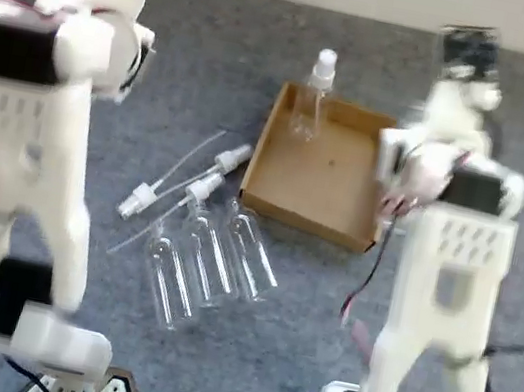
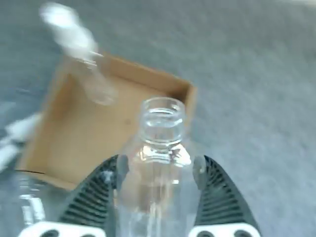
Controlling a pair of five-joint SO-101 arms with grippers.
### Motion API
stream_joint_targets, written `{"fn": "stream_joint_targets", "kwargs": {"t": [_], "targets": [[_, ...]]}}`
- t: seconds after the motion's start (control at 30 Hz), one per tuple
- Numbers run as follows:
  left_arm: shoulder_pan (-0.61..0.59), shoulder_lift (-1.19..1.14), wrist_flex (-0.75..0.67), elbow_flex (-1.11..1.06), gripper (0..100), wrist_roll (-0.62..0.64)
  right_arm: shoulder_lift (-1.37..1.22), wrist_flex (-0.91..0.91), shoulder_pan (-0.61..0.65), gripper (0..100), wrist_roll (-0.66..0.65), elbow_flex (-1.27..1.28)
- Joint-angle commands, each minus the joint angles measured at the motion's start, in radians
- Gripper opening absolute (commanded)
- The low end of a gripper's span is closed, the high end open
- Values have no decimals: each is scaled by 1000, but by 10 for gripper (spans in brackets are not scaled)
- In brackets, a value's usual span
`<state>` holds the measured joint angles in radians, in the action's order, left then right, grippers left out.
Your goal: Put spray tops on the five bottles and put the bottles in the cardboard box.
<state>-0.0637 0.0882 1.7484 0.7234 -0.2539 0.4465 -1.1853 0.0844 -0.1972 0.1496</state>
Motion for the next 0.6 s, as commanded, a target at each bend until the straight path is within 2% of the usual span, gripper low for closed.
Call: {"fn": "stream_joint_targets", "kwargs": {"t": [0.0,0.1,0.27,0.4,0.57], "targets": [[105,237,5,-73,14,32,268,216,170,46,43,277],[173,351,-46,-114,14,109,418,335,262,45,51,478],[285,400,-287,-159,14,233,585,481,375,33,52,722],[395,381,-474,-219,13,302,679,582,390,21,75,846],[501,338,-715,-265,13,345,806,585,409,21,77,946]]}}
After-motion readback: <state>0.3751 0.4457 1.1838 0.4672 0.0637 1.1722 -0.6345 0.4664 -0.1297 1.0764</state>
